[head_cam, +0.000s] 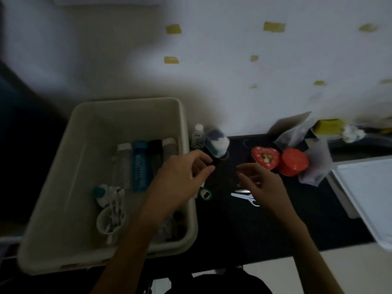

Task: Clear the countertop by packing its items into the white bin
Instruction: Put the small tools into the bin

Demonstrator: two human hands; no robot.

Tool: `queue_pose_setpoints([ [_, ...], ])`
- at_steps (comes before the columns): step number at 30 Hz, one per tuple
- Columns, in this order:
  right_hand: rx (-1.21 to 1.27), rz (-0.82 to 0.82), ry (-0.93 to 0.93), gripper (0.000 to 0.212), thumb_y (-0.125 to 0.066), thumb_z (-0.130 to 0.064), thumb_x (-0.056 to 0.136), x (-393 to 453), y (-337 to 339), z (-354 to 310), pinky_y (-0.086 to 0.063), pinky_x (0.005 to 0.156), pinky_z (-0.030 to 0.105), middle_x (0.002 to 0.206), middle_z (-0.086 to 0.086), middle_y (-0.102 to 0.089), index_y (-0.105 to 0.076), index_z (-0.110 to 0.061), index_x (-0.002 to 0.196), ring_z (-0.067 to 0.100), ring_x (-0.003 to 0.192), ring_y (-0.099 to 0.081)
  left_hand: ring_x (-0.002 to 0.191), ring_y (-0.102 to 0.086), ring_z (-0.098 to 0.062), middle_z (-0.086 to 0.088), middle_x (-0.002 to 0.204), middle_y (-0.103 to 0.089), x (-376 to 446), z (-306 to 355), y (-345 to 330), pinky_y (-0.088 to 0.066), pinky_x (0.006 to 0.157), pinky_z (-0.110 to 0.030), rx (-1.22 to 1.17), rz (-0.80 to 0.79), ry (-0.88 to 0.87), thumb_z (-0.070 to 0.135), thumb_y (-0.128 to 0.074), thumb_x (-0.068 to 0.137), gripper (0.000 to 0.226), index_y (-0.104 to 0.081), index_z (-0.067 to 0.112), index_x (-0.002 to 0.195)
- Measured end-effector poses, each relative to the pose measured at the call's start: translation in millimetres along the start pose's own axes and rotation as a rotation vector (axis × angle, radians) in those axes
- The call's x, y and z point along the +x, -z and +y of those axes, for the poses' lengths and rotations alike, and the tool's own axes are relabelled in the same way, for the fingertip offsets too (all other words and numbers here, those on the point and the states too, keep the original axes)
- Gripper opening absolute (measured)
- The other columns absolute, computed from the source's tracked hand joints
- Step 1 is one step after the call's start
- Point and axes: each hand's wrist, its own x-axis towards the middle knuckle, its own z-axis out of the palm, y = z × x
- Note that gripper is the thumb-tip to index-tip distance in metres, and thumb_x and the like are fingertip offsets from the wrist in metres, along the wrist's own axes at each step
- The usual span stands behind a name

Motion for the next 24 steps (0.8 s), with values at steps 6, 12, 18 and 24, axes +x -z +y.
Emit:
queue_pose_setpoints([
  [6,-0.027,0.065,-0.096,0.013,-0.068,-0.023,0.091,-30.6,72.1,66.4,-0.054,0.069,0.015,0.088,-0.013,-0.073,-0.070,-0.028,0.103,-0.001,0.079,-0.070,0.078,-0.063,0.004,0.016,0.082,-0.067,9.3,27.8,-96.0,-0.053,0.074,-0.019,0.024,-0.101,0.004,0.036,-0.065,0.089,0.012,-0.066,0.032,0.100],
  [12,-0.131,0.079,-0.264,0.013,-0.071,-0.026,0.087,-55.0,125.1,148.6,-0.045,0.067,0.002,0.083,-0.013,-0.072,-0.070,-0.027,0.100,-0.011,0.075,-0.065,0.077,-0.064,0.003,0.015,0.083,-0.069,15.5,25.4,-214.1,-0.055,0.076,-0.025,0.064,-0.283,0.122,0.039,-0.066,0.087,0.012,-0.067,0.031,0.097],
  [18,-0.219,-0.022,-0.429,0.039,-0.076,-0.029,0.082,-57.0,136.1,228.3,-0.043,0.072,0.010,0.095,-0.002,-0.070,-0.063,-0.012,0.115,0.005,0.082,-0.064,0.085,-0.064,-0.005,0.007,0.095,-0.070,21.3,18.6,-303.7,-0.052,0.078,-0.021,0.031,-0.408,0.294,0.032,-0.064,0.090,0.017,-0.067,0.023,0.105],
  [24,-0.293,-0.093,-0.433,0.071,-0.078,-0.036,0.078,-9.0,98.7,260.1,-0.047,0.096,0.044,0.128,0.015,-0.048,-0.043,-0.007,0.132,0.033,0.114,-0.054,0.114,-0.060,-0.021,-0.009,0.126,-0.063,45.0,12.6,-367.1,-0.044,0.091,-0.021,-0.088,-0.329,0.443,0.009,-0.051,0.096,0.033,-0.056,0.007,0.129],
])
